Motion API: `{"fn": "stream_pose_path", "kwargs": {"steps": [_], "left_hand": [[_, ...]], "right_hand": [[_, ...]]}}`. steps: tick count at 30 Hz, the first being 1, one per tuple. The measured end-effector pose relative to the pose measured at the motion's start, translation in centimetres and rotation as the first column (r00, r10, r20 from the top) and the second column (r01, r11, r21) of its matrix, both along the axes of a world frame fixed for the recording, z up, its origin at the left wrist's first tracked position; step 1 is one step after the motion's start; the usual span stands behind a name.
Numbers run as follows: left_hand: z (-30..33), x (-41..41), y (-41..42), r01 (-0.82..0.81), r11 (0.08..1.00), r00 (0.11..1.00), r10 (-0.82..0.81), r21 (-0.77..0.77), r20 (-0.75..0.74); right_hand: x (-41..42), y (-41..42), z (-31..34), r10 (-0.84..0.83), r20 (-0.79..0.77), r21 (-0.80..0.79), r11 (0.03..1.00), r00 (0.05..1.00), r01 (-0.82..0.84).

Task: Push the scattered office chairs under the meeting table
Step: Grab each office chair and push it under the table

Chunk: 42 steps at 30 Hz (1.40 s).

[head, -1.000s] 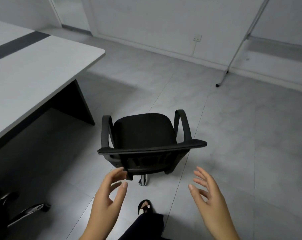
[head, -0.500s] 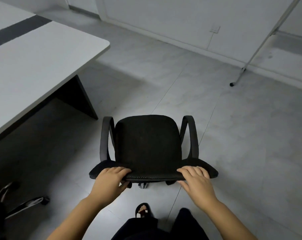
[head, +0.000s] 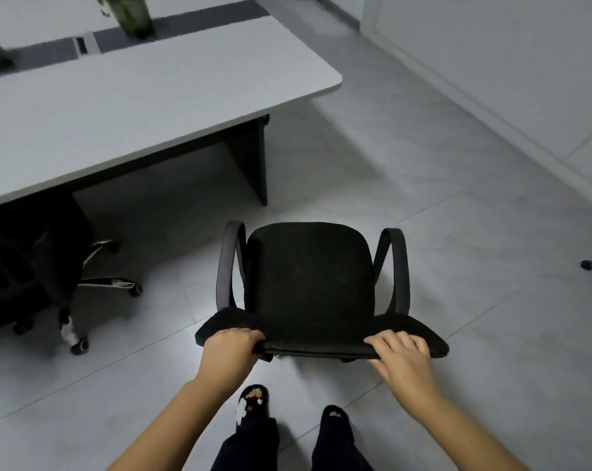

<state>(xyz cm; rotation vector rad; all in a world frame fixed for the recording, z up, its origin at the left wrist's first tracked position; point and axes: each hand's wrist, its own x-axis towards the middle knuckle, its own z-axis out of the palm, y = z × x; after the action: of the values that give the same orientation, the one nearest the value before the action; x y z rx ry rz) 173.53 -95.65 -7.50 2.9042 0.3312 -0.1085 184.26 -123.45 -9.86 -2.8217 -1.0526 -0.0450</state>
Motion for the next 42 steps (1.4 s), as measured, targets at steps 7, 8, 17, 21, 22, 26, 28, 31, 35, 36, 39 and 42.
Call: {"fn": "stream_pose_path", "kwargs": {"steps": [7, 8, 17, 21, 22, 26, 28, 31, 35, 36, 39, 42], "left_hand": [[-0.3, -0.4, -1.7, -0.163, 0.983, 0.985, 0.167, -0.080, 0.048], [-0.4, -0.4, -1.4, -0.178, 0.980, 0.981, 0.183, -0.084, 0.060], [-1.2, -0.6, 4.5, -0.267, 0.955, 0.953, 0.241, 0.130, 0.187], [-1.1, -0.4, 9.6, -0.298, 0.935, 0.947, 0.265, 0.189, 0.182], [-1.1, -0.2, 11.0, -0.305, 0.931, 0.945, 0.270, 0.199, 0.184], [-1.1, 0.6, 16.6, -0.318, 0.922, 0.943, 0.283, 0.222, 0.174], [-1.2, 1.0, 19.2, -0.310, 0.920, 0.947, 0.276, 0.240, 0.166], [-1.2, 1.8, 22.8, -0.306, 0.915, 0.947, 0.264, 0.264, 0.184], [-1.0, 3.6, 27.2, -0.314, 0.906, 0.944, 0.268, 0.284, 0.192], [-1.1, 4.1, 28.1, -0.317, 0.902, 0.943, 0.268, 0.291, 0.197], [-1.2, 5.7, 30.4, -0.329, 0.896, 0.940, 0.280, 0.297, 0.196], [-1.3, 7.7, 32.5, -0.334, 0.891, 0.939, 0.288, 0.307, 0.187]], "right_hand": [[5.5, 1.1, 0.1, 0.225, 0.050, -0.024, 0.974, 0.973, -0.224], [6.1, 1.7, 0.1, 0.239, 0.049, -0.026, 0.971, 0.970, -0.238], [9.7, 10.4, 0.1, 0.373, 0.104, 0.000, 0.927, 0.922, -0.375], [10.8, 16.3, -0.5, 0.406, 0.096, 0.010, 0.912, 0.909, -0.409], [11.0, 17.8, -0.6, 0.411, 0.092, 0.014, 0.910, 0.907, -0.414], [11.9, 23.3, -1.0, 0.436, 0.123, 0.058, 0.893, 0.891, -0.445], [12.3, 25.9, -1.1, 0.445, 0.117, 0.051, 0.890, 0.888, -0.453], [13.4, 29.5, -1.3, 0.449, 0.121, 0.036, 0.889, 0.886, -0.456], [15.3, 34.2, -0.9, 0.446, 0.105, 0.056, 0.890, 0.889, -0.453], [15.9, 35.2, -0.8, 0.449, 0.105, 0.061, 0.888, 0.888, -0.456], [17.9, 37.7, -0.8, 0.462, 0.107, 0.071, 0.880, 0.880, -0.470], [20.2, 40.2, -0.5, 0.482, 0.103, 0.061, 0.870, 0.870, -0.489]]}}
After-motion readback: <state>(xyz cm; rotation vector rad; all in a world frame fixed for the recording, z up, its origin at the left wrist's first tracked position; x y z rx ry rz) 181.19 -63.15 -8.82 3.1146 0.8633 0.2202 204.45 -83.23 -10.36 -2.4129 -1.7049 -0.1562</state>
